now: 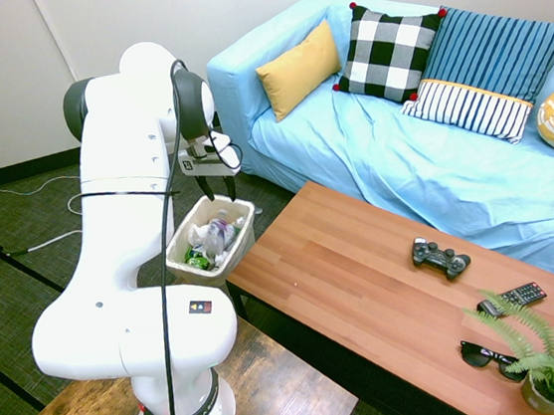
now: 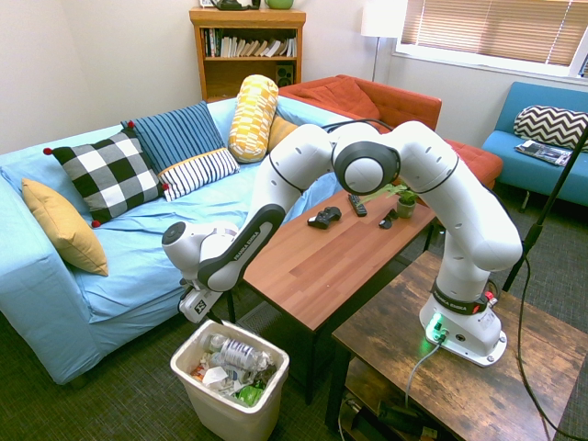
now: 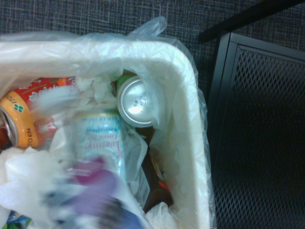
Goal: Throw the bottle in the trash bin
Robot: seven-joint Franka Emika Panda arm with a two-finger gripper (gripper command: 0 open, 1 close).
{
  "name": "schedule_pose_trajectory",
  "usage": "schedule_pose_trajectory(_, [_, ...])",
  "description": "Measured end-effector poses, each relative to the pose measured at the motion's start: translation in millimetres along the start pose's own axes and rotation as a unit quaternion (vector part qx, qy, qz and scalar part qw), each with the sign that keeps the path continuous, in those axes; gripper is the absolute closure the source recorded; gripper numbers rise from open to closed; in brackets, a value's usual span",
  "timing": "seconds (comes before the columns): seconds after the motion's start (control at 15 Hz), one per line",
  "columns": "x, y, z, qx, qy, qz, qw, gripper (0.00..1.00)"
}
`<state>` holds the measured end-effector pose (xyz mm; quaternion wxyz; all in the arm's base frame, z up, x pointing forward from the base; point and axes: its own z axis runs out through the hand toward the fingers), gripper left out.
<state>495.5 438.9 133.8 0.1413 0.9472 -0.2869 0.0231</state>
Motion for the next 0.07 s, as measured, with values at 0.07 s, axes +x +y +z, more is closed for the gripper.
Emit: schedule_pose_trajectory(0.07, [-0.6,2.1,2.0,-0.001,0.000,0.000,1.000,0.00])
